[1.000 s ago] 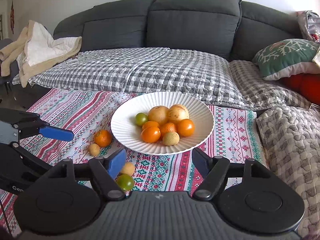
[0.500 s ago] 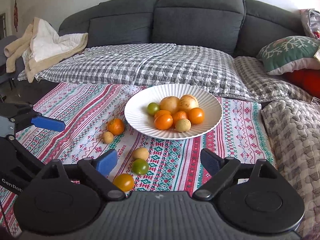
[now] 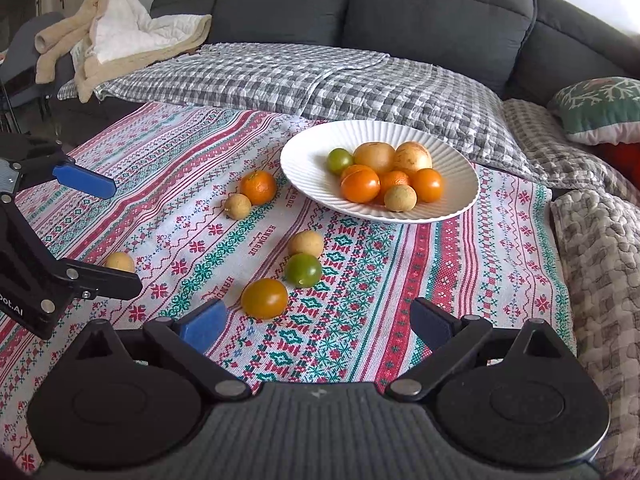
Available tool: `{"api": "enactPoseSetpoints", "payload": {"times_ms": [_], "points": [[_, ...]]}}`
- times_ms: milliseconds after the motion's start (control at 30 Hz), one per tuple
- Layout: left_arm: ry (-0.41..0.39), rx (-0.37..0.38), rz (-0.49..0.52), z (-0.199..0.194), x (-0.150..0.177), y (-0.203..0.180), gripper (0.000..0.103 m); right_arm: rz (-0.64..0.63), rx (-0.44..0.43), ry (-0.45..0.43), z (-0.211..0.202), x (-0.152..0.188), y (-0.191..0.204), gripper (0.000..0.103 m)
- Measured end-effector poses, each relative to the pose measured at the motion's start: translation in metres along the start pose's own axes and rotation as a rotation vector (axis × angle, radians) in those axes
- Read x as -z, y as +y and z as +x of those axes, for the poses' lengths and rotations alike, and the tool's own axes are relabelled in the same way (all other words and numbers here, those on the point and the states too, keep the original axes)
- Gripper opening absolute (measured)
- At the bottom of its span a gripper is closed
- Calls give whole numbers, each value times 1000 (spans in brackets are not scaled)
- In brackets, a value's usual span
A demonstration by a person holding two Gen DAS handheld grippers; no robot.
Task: Organize fruits
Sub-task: 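Withdraw both tools from the plate toward the remaining fruits, then grasp a pale brown round fruit with the left tool while the right tool grasps a yellow-orange tomato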
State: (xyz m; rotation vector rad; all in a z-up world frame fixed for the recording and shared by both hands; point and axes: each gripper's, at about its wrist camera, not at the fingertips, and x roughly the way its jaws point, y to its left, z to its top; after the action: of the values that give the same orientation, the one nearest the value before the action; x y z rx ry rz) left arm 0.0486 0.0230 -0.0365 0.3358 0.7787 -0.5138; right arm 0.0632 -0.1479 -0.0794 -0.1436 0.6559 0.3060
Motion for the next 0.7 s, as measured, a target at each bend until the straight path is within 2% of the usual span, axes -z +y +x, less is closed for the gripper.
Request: {"api": "enactPoseSetpoints", "payload": {"times_ms": [167, 367, 467, 700], "points": [[44, -1, 46, 6, 11, 3, 96, -15, -13, 26, 4, 5, 6, 99], [71, 35, 59, 4, 20, 9, 94, -40, -35, 79, 15, 14, 13, 99], [72, 49, 45, 4, 21, 13, 87, -43, -41, 97, 20, 17, 15, 99], [116, 72, 57, 9, 22, 9, 60, -38, -60, 100, 25, 18, 18, 98]]}}
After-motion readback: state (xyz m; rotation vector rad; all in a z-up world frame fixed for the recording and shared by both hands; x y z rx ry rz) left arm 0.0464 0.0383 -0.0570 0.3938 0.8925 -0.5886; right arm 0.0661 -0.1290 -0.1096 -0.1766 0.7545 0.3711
